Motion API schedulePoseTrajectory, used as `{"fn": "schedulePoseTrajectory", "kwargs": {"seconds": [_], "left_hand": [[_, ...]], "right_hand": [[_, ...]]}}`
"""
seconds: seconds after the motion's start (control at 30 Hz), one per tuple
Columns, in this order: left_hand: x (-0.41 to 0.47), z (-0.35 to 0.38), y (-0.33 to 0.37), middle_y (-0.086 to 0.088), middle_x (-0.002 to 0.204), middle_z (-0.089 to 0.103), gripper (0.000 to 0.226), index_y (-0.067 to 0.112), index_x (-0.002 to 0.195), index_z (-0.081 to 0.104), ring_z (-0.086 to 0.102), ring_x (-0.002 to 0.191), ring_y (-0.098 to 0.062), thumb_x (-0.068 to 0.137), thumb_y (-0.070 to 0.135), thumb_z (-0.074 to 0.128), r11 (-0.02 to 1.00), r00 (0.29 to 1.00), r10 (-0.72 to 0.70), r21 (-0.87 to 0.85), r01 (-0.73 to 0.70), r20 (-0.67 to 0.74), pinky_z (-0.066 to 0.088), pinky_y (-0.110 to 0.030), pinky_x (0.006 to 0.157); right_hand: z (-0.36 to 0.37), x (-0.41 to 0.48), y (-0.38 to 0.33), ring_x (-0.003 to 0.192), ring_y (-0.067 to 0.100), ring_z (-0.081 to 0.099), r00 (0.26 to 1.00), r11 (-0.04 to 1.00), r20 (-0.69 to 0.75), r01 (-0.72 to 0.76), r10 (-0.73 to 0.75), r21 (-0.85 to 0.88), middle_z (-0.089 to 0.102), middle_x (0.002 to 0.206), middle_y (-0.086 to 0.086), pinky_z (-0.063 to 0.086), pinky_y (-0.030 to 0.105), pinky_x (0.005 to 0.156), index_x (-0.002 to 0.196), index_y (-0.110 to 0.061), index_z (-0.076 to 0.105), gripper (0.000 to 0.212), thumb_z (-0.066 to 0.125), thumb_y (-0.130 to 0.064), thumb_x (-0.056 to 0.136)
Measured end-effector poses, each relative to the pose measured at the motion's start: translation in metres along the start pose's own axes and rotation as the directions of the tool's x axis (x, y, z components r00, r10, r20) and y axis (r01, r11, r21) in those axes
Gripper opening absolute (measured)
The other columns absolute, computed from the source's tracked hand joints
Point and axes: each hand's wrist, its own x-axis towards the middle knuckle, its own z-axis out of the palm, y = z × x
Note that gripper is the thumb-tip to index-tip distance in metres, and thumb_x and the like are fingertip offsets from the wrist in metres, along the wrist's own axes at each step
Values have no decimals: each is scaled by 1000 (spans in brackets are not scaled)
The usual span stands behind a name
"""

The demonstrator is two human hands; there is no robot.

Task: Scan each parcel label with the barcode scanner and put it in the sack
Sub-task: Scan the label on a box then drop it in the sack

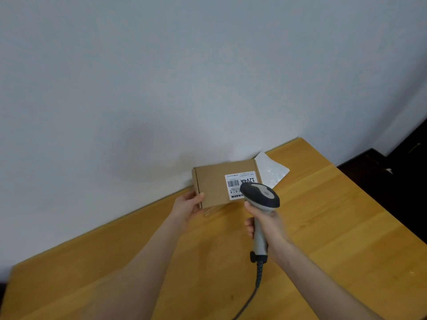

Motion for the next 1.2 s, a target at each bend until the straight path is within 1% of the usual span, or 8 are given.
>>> {"fn": "schedulePoseTrajectory", "kwargs": {"seconds": [0.17, 0.33, 0.5, 0.57, 0.73, 0.9, 1.03, 1.2], "left_hand": [[-60, -35, -9, -13, 127, 60, 54, -1, 138, 45, 62, 108, -24, 89, 9, 65, 996, 994, 87, -19, -89, -62, 52, -29, 82], [-137, -68, -35, -12, 123, 61, 51, -3, 138, 44, 64, 93, -16, 91, 7, 62, 989, 976, 135, -33, -143, -172, 54, -23, 76], [-207, -87, -62, -10, 115, 59, 47, -3, 137, 43, 61, 91, -17, 93, 2, 57, 982, 952, 165, -48, -183, -260, 56, -21, 72], [-230, -98, -70, -10, 117, 59, 47, -3, 138, 42, 61, 95, -20, 93, 2, 57, 981, 942, 168, -46, -189, -290, 54, -24, 77], [-268, -132, -89, -14, 124, 59, 51, -2, 139, 41, 59, 103, -22, 92, 5, 60, 979, 917, 175, -38, -201, -358, 48, -29, 90], [-295, -161, -92, -11, 119, 62, 47, 0, 135, 47, 61, 96, -19, 91, 9, 62, 970, 903, 203, -51, -239, -378, 53, -23, 76], [-321, -200, -85, -12, 124, 62, 50, 2, 136, 48, 61, 110, -24, 91, 16, 64, 959, 888, 244, -36, -280, -389, 52, -27, 84], [-368, -285, -67, -9, 118, 65, 44, 3, 131, 55, 62, 106, -21, 92, 22, 64, 934, 852, 320, -12, -357, -415, 54, -26, 81]], "right_hand": [[0, -66, 20, 44, 15, 49, 993, 979, 46, 117, -111, -167, 59, 53, 7, 43, 26, 51, 78, -5, 64, 25, 73, -27, 84], [-8, -133, 44, 43, 14, 51, 977, 950, 177, 164, -119, -265, 59, 54, 8, 43, 24, 45, 80, -2, 65, 22, 72, -22, 86], [-21, -187, 70, 40, 14, 48, 942, 922, 320, 210, -101, -325, 58, 49, 6, 41, 25, 46, 71, -4, 63, 22, 69, -17, 88], [-22, -204, 78, 39, 15, 48, 927, 911, 359, 236, -107, -339, 57, 48, 5, 41, 26, 46, 69, -4, 63, 22, 68, -15, 88], [-14, -236, 91, 43, 17, 49, 888, 890, 444, 292, -116, -350, 58, 52, 7, 42, 30, 50, 71, -2, 65, 20, 69, -14, 87], [8, -256, 98, 46, 18, 51, 868, 896, 481, 304, -121, -324, 60, 53, 8, 42, 31, 51, 74, -3, 65, 18, 70, -15, 87], [49, -271, 100, 45, 18, 50, 847, 899, 511, 331, -148, -288, 62, 55, 9, 42, 31, 51, 80, -2, 65, 16, 69, -15, 88], [128, -299, 106, 46, 15, 50, 822, 901, 525, 379, -221, -214, 60, 58, 7, 44, 28, 49, 86, -4, 65, 14, 70, -16, 87]]}}
